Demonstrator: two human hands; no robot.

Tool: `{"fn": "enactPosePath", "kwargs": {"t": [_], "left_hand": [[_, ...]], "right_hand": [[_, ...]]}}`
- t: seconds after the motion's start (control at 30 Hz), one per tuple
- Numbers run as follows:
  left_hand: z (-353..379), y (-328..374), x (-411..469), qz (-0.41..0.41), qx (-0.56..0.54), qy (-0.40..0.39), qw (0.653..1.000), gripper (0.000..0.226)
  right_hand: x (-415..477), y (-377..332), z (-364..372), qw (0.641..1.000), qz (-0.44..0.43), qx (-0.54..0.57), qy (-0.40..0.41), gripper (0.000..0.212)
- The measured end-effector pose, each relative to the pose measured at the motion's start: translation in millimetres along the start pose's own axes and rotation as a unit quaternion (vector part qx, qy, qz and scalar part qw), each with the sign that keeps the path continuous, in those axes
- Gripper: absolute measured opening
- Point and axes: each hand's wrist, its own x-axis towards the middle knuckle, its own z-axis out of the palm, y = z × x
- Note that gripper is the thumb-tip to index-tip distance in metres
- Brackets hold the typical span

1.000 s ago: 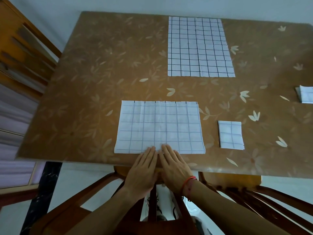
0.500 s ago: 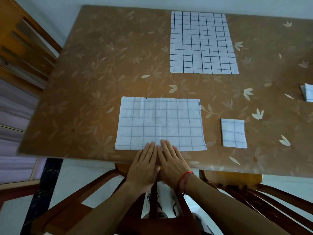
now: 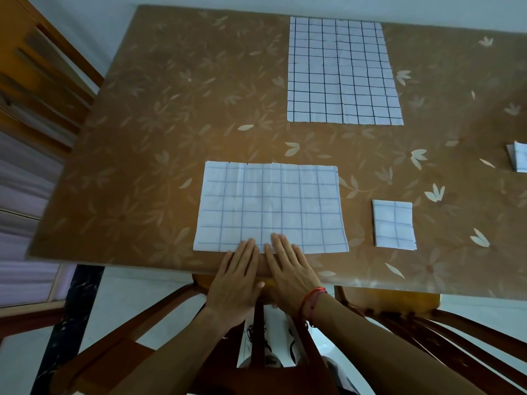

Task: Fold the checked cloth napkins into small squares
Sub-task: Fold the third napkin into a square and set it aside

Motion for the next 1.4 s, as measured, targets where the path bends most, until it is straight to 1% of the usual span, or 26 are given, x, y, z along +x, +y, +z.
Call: {"fn": "enactPosePath", "kwargs": {"t": [0.07,0.2,0.4,0.5,0.6,0.73,0.87,1.0,1.2,1.33,1.4], "left_hand": [[0,0,2,0.001,-0.004,0.004,1.000,0.067],[0,-1,6,0.016,-0.016,0.003,1.000,0.066],[-2,-6,6,0.016,-0.013,-0.010,1.000,0.064],[-3,-14,3,-0.004,-0.010,-0.014,1.000,0.065],[-2,-29,-3,-0.029,0.001,-0.018,0.999,0.068],[0,-53,-16,-0.078,0.011,-0.017,0.997,0.072],[2,-66,-24,-0.105,0.007,-0.020,0.994,0.074],[2,-64,-23,-0.117,-0.008,-0.023,0.993,0.076],[2,-63,-23,-0.121,-0.030,-0.020,0.992,0.079],[0,-61,-23,-0.121,-0.043,-0.024,0.991,0.081],[-1,-60,-23,-0.122,-0.049,-0.025,0.991,0.081]], "right_hand": [[-1,-3,-1,1.000,0.005,0.012,0.011,0.074],[-3,-11,-1,0.999,-0.022,0.028,0.017,0.071],[-3,-12,0,0.999,-0.011,0.033,0.015,0.068],[-3,-12,0,1.000,-0.007,0.027,0.008,0.071],[-2,-11,0,0.999,-0.010,0.030,-0.011,0.078],[-3,-11,-1,0.999,-0.012,0.024,-0.025,0.081],[-7,-8,-2,0.999,0.014,0.029,-0.016,0.080],[-16,4,-1,0.998,0.052,0.029,-0.025,0.084],[-43,37,-1,0.993,0.115,0.013,-0.025,0.081],[-64,61,-2,0.987,0.151,-0.003,-0.048,0.084],[-72,69,-2,0.985,0.167,-0.001,-0.045,0.085]]}}
